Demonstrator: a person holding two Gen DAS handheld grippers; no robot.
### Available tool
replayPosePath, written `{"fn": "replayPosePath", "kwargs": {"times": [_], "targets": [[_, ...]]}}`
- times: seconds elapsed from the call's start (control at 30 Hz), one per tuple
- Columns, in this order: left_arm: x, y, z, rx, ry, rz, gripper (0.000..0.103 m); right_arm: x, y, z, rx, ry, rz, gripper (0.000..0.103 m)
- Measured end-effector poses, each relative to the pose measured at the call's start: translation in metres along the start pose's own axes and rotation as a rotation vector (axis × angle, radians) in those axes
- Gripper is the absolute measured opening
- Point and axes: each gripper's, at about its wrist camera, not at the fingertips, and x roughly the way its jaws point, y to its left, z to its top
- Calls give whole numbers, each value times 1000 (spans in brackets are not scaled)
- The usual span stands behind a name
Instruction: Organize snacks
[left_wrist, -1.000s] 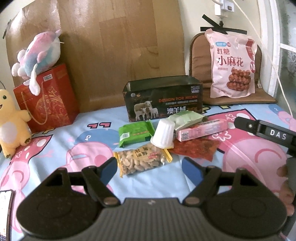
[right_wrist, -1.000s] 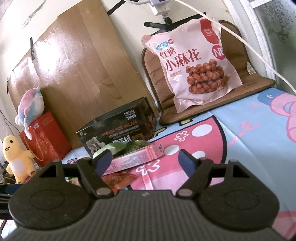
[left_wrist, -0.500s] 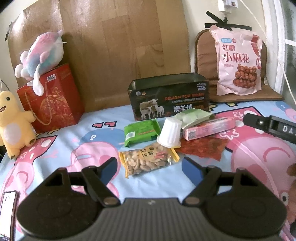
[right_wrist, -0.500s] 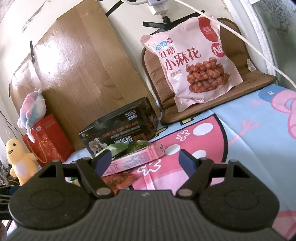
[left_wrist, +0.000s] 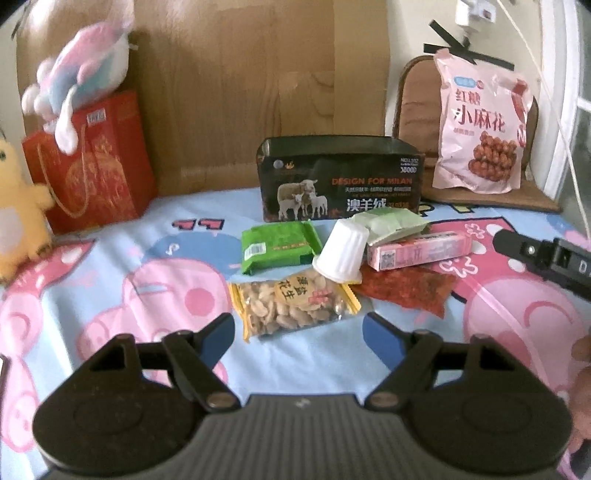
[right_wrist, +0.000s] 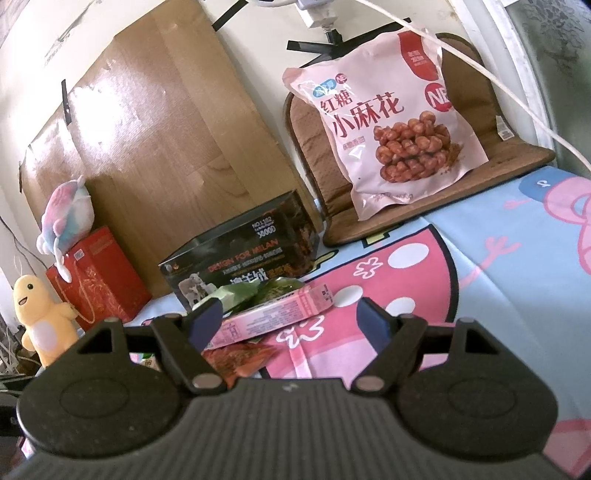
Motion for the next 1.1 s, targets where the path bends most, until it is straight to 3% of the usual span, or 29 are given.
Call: {"fn": "replayPosePath", "kwargs": {"times": [0.17,0.37,0.47,0.6,0.73,0.77,0.8,0.87,0.93,1.1], "targets": [[3,15,-2,-46,11,-62,74,3,1,1,-10,19,8,82],[2,33,-2,-91,-4,-112,74,19,-11,13,86,115,44,81],[5,41,-2,-119,4,-153,71,31,-3,25,27,117,43,78],[7,47,-4,-142,7,-192,69,64,-6,49,8,142,21,65],[5,51,-5,-142,-1,-217,69,104,-24,54,93,271,31,58],[4,52,-6,-142,-3,-221,69,109,-25,50,98,305,41,54],[4,53,-6,-141,-4,-226,69,112,-25,44,91,349,69,42],[5,55,-7,-140,-3,-237,69,99,-19,34,46,355,109,34],[4,56,-8,-136,-6,-258,69,77,-15,25,41,385,171,16],[7,55,-12,-145,2,-332,69,7,3,-15,-70,438,304,19]]}}
